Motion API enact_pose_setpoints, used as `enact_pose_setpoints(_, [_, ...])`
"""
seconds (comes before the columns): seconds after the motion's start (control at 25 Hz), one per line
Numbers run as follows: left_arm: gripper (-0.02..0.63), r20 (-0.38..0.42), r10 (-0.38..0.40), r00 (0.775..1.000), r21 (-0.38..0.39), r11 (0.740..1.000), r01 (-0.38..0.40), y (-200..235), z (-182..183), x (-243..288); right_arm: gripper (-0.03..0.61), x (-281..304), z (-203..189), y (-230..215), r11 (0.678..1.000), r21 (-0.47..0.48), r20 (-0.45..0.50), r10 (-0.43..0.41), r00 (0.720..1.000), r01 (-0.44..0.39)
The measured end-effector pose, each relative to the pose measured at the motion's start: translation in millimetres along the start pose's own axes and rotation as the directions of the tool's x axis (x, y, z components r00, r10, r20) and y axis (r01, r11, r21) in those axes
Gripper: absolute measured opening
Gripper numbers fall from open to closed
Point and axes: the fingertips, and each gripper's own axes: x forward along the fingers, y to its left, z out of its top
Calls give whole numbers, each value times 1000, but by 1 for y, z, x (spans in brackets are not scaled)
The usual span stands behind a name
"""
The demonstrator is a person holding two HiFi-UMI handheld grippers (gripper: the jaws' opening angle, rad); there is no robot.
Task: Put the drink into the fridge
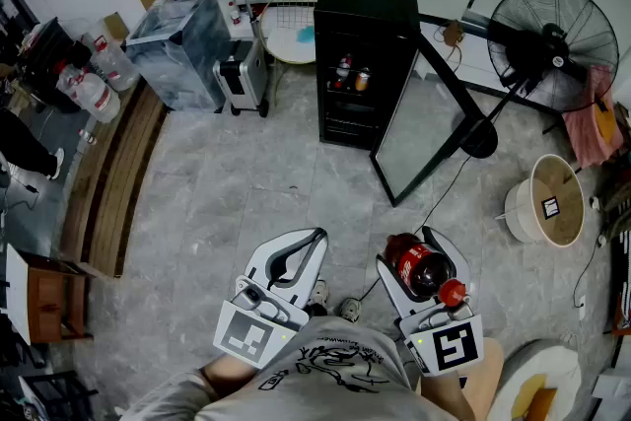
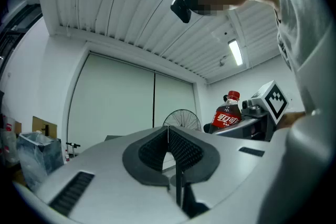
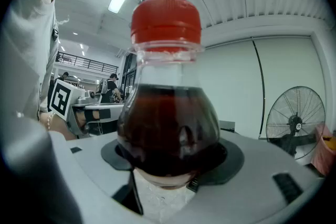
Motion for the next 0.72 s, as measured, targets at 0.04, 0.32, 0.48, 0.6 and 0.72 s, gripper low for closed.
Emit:
enact_pose_setpoints(0.04, [21, -1, -1, 1000, -1, 1000, 1, 2, -1, 0, 310, 2, 0, 0, 1000, 0, 0, 0, 1000, 0])
enact_pose_setpoints(0.32, [21, -6, -6, 1000, -17, 1000, 6, 17, -5, -2, 310, 19, 1, 6, 1000, -1, 1, -4, 1000, 4])
enact_pose_setpoints(0.48, [21, -11, -5, 1000, -16, 1000, 5, 37, -7, -10, 311, 37, 4, 17, 1000, -1, 2, -3, 1000, 3])
enact_pose_setpoints(0.6, [21, -13, -4, 1000, -20, 1000, 4, 53, -9, -16, 311, 50, 3, 26, 1000, 3, 0, -2, 1000, 2])
enact_pose_setpoints(0.72, [21, -18, -5, 1000, -17, 1000, 5, 65, -12, -23, 311, 60, 2, 35, 1000, 13, -5, 0, 1000, 0])
